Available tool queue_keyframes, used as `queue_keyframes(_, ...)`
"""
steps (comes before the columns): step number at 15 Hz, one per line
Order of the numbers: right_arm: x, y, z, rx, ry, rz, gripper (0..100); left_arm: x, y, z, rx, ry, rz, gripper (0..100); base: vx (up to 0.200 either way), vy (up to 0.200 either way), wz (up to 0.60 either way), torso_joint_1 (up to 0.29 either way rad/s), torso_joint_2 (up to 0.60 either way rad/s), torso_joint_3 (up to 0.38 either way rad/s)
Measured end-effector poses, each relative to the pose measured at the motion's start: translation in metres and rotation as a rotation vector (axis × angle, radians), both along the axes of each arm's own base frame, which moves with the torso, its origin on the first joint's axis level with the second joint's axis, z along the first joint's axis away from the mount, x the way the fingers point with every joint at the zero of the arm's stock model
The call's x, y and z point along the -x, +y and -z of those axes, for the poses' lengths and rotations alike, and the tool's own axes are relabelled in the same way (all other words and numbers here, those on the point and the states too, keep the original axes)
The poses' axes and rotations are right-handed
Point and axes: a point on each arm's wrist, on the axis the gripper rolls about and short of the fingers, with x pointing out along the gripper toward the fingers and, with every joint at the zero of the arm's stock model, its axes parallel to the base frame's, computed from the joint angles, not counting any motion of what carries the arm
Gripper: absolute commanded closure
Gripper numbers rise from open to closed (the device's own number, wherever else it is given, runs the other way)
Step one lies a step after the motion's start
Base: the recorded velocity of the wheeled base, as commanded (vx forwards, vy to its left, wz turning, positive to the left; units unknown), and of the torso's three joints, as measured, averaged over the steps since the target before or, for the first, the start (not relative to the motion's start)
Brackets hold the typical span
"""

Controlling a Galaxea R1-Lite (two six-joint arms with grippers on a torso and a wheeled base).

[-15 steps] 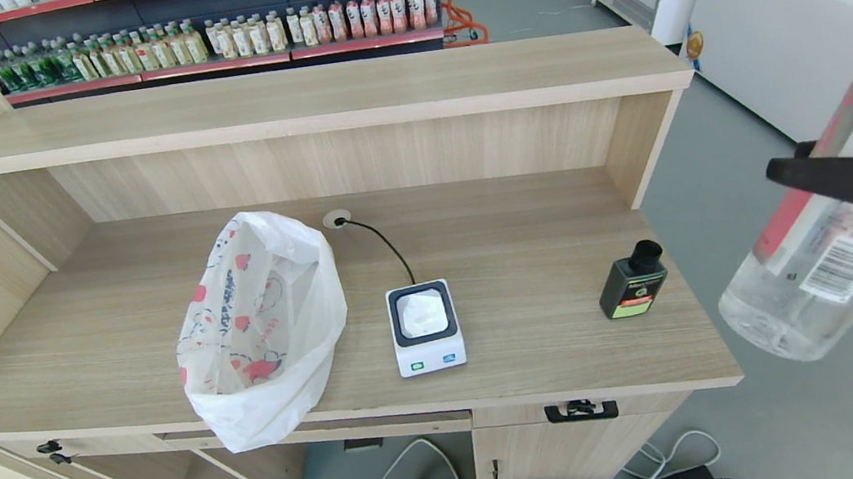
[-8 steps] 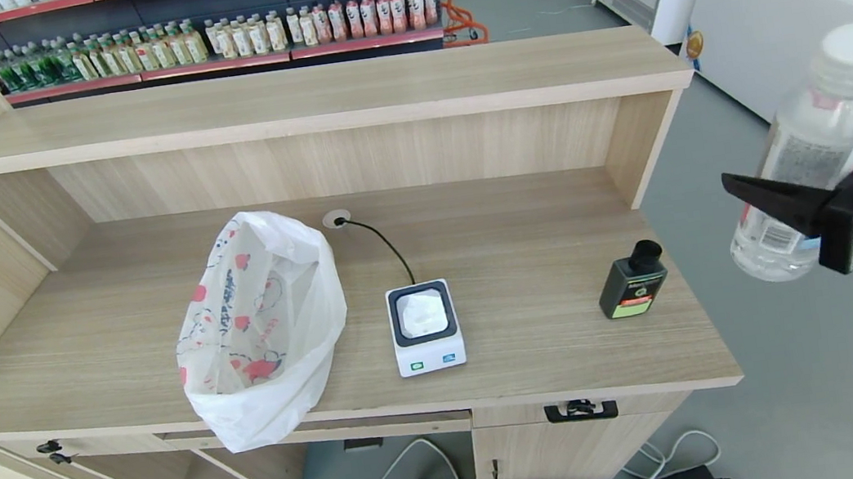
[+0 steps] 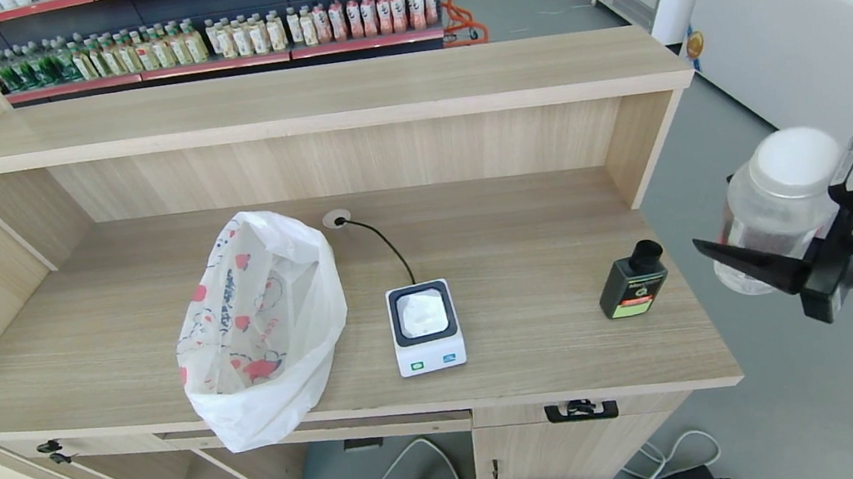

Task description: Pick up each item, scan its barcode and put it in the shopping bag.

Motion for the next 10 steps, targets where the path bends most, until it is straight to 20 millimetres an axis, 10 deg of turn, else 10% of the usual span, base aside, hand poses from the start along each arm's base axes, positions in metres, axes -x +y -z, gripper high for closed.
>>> queue_keyframes(10, -0.011, 0.0, -0.003, 0.074, -0.172, -0.167, 100, 0.0, 0.0, 0.0, 0.0, 0.0, 0.0, 0, 0.0, 0.0, 0.0, 0.0, 0.0, 0.0)
